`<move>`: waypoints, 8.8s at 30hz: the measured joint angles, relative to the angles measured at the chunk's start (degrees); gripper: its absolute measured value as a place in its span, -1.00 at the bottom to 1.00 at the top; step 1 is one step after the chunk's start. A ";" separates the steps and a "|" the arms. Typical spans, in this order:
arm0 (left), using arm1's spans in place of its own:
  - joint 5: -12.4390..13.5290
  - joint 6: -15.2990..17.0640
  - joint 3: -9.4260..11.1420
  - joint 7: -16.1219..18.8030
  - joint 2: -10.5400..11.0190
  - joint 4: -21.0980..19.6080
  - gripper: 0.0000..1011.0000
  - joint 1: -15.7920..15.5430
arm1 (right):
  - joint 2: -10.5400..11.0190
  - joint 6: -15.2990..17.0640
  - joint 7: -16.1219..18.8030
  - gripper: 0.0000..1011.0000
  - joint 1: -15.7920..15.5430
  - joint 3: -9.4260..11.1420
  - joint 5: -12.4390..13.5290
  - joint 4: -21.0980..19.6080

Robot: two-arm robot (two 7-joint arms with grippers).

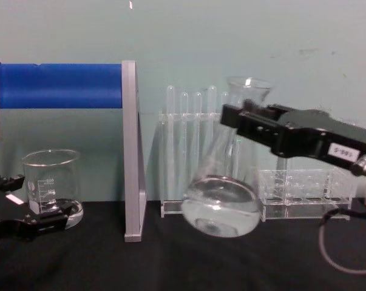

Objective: Grasp the erlenmeyer flask with one hand, shake it three times, then place it back.

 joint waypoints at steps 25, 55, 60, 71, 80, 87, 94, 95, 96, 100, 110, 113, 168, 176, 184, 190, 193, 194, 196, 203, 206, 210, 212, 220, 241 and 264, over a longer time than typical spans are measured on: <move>0.00 0.00 0.00 0.00 0.00 0.00 0.98 0.00 | 1.88 -1.47 -6.53 -0.11 -0.23 1.87 1.91 0.64; 0.00 0.00 0.00 0.00 0.00 0.00 0.98 0.00 | 1.89 0.74 -12.33 -0.11 -7.88 11.17 -1.04 -4.40; 0.00 0.00 0.00 0.00 0.00 0.00 0.98 0.00 | 1.36 1.46 -8.10 -0.11 -5.25 7.19 -0.84 -2.83; 0.00 0.00 0.00 0.00 0.00 0.00 0.98 0.00 | 1.02 1.86 -3.70 -0.11 -1.06 1.82 0.54 -0.03; 0.00 0.00 0.00 0.00 0.00 0.00 0.98 0.00 | 1.54 1.56 -2.97 -0.11 0.51 0.15 1.43 1.02; 0.00 0.00 0.00 0.00 0.00 0.00 0.98 0.00 | 2.06 1.28 -3.07 -0.11 0.85 -0.21 1.85 1.27; 0.00 0.00 0.00 0.00 0.00 0.00 0.98 0.00 | 2.40 0.93 -3.04 -0.11 1.15 -0.52 2.18 1.73; 0.00 0.00 0.00 0.00 0.00 0.00 0.98 0.00 | 2.42 0.89 -3.03 -0.11 1.20 -0.57 2.20 1.78; 0.00 0.00 0.00 0.00 0.00 0.00 0.98 0.00 | 2.45 0.86 -3.00 -0.11 1.23 -0.63 2.21 1.85; 0.00 0.00 0.00 0.00 0.00 0.00 0.98 0.00 | 2.60 0.74 -2.68 -0.11 1.49 -0.93 2.28 2.27; 0.00 0.00 0.00 0.00 0.00 0.00 0.98 0.00 | 2.97 -0.12 -1.08 -0.11 2.39 -1.90 2.24 4.16; 0.00 0.00 0.00 0.00 0.00 0.00 0.98 0.00 | 3.01 -1.03 0.05 -0.11 2.80 -2.38 2.16 5.48; 0.00 0.00 0.00 0.00 0.00 0.00 0.98 0.00 | 1.77 -3.99 6.61 -0.11 7.17 -6.86 -0.55 18.97; 0.00 0.00 0.00 0.00 0.00 0.00 0.98 0.00 | 1.79 -3.75 6.47 -0.11 7.08 -6.86 -0.67 18.92; 0.00 0.00 0.00 0.00 0.00 0.00 0.98 0.00 | 1.68 -3.47 6.47 -0.11 7.12 -7.04 -0.78 18.92; 0.00 0.00 0.00 0.00 0.00 0.00 0.98 0.00 | 1.73 -3.08 6.45 -0.11 7.13 -7.13 -0.81 18.91; 0.00 0.00 0.00 0.00 0.00 0.00 0.98 0.00 | 1.79 -2.98 6.46 -0.11 7.13 -7.16 -0.79 18.86; 0.00 0.00 0.00 0.00 0.00 0.00 0.98 0.00 | 1.79 -2.96 6.46 -0.11 7.12 -7.17 -0.79 18.85; 0.00 0.00 0.00 0.00 0.00 0.00 0.98 0.00 | 1.81 -2.90 6.44 -0.11 7.11 -7.20 -0.79 18.81; 0.00 0.00 0.00 0.00 0.00 0.00 0.98 0.00 | 1.77 -2.88 6.20 -0.11 7.05 -7.26 -0.89 18.70; 0.00 0.00 0.00 0.00 0.00 0.00 0.98 0.00 | 1.78 -2.88 6.20 -0.11 7.04 -7.26 -0.89 18.70; 0.00 0.00 0.00 0.00 0.00 0.00 0.98 0.00 | 1.79 -2.89 6.20 -0.11 7.02 -7.26 -0.88 18.70; 0.00 0.00 0.00 0.00 0.00 0.00 0.98 0.00 | 1.79 -2.89 6.20 -0.11 7.02 -7.26 -0.88 18.69; 0.00 0.00 0.00 0.00 0.00 0.00 0.98 0.00 | 1.79 -2.86 6.22 -0.11 7.01 -7.23 -0.88 18.70; 0.00 0.00 0.00 0.00 0.00 0.00 0.98 0.00 | 1.79 -2.86 6.27 -0.11 7.01 -7.23 -0.86 18.70; 0.00 0.00 0.00 0.00 0.00 0.00 0.98 0.00 | 1.79 -2.86 6.27 -0.11 7.01 -7.23 -0.86 18.70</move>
